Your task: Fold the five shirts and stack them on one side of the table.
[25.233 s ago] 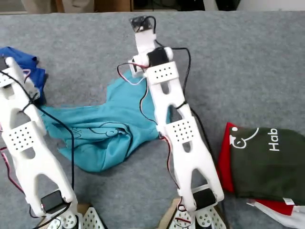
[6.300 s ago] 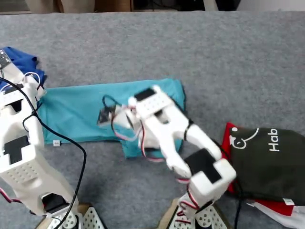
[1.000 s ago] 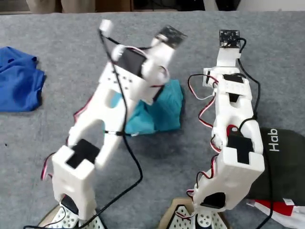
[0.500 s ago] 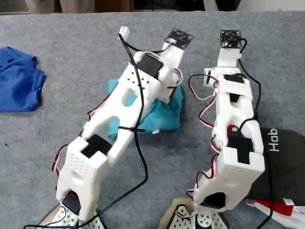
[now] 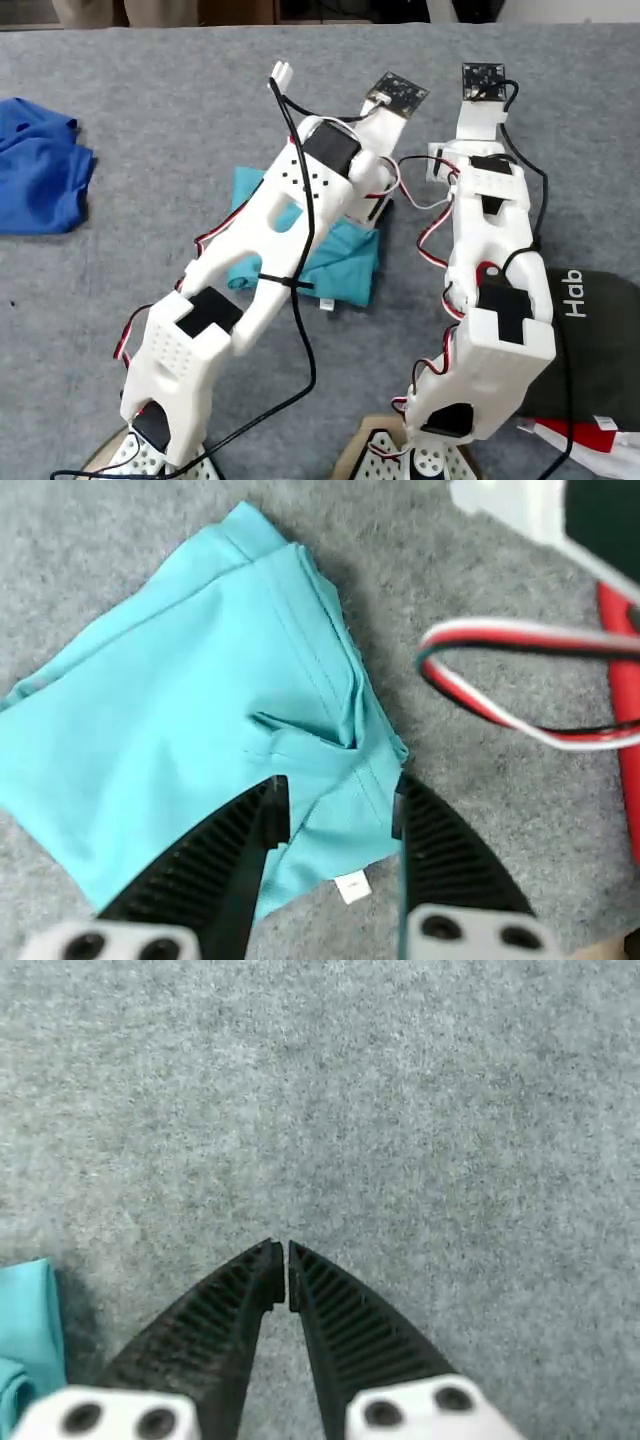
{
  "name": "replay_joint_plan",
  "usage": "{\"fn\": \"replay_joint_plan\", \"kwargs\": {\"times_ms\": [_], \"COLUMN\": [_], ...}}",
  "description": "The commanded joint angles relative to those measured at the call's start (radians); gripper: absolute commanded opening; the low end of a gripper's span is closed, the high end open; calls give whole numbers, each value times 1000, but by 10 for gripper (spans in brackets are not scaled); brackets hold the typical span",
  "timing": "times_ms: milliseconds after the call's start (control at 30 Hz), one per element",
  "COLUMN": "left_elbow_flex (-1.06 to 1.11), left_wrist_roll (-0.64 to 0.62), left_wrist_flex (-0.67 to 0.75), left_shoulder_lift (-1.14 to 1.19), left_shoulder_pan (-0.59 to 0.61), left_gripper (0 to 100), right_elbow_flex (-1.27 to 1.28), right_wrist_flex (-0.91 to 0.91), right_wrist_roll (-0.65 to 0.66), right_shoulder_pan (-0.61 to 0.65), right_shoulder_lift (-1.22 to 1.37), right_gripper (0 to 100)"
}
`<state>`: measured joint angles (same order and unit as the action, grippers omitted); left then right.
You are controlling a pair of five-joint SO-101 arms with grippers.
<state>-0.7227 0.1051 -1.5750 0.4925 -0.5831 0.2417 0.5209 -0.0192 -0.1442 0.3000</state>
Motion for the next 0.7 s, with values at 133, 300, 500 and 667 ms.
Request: {"fn": "replay_joint_plan", "kwargs": {"times_ms": [133, 300, 500, 667], "left_elbow_flex": [-166, -110, -83, -91], "left_wrist_roll": [-8, -8, -8, -49], "left_wrist_flex": [-29, 18, 120, 167], "left_shoulder_lift": [-15, 58, 213, 363], "left_shoulder_pan": [242, 493, 707, 799], "left_gripper": [45, 17, 20, 20], "right_elbow_flex": [-44, -213, -561, -682], "right_wrist_flex": [5, 298, 761, 939], "right_wrist_roll": [0, 147, 311, 365], "right_shoulder_pan": [-7, 62, 245, 409], "right_shoulder_lift": [-39, -64, -64, 41], "right_gripper": [22, 22, 22, 22]}}
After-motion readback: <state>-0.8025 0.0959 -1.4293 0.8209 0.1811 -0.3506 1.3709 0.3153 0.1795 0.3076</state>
